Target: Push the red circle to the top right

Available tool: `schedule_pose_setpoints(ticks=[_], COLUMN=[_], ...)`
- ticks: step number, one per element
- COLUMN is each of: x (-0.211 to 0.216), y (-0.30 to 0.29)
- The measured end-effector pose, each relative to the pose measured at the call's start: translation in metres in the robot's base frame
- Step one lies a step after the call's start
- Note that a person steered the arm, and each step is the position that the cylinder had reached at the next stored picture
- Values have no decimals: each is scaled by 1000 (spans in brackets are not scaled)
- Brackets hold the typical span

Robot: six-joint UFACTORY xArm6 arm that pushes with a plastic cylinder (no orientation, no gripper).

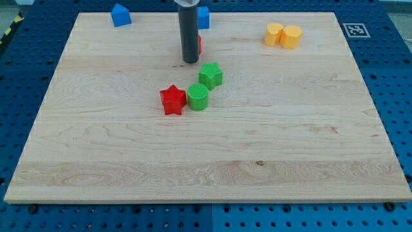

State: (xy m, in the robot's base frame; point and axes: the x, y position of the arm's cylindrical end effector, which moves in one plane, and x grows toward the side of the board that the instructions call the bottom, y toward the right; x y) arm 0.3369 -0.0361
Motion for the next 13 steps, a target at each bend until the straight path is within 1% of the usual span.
schedule_pose_setpoints(ticks=[1, 2, 3, 4, 7, 9, 11, 12, 13], x=[-3, -3, -16, -38, -35, -18, -19, -13, 2], y=[-26, -69, -82, -56, 45, 52, 83, 99, 120])
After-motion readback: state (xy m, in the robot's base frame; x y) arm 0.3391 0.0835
